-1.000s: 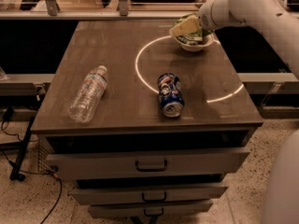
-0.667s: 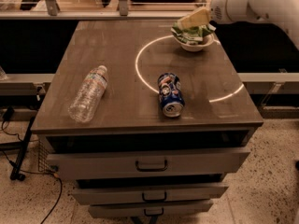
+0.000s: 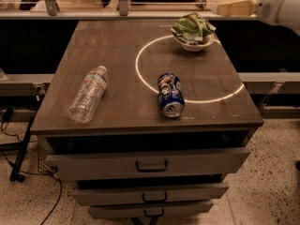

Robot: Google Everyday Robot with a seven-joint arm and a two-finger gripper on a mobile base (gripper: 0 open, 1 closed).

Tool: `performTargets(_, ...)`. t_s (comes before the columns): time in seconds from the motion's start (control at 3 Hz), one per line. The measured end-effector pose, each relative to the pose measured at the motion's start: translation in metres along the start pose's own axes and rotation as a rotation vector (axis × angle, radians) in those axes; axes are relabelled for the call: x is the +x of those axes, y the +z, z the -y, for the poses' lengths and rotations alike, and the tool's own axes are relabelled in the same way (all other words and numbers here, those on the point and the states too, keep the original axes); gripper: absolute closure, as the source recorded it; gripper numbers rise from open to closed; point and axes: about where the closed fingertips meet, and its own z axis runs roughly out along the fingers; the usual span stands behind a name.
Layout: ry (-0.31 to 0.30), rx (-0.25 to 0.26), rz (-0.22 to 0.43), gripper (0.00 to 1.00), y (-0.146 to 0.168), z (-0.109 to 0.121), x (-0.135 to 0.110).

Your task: Place green jalapeno chip bag into paper bowl

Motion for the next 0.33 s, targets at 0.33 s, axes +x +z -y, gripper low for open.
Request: performTargets(0.33,-0.041,0.011,0.032,0.0,-0.0213,0.0031,-0.0117)
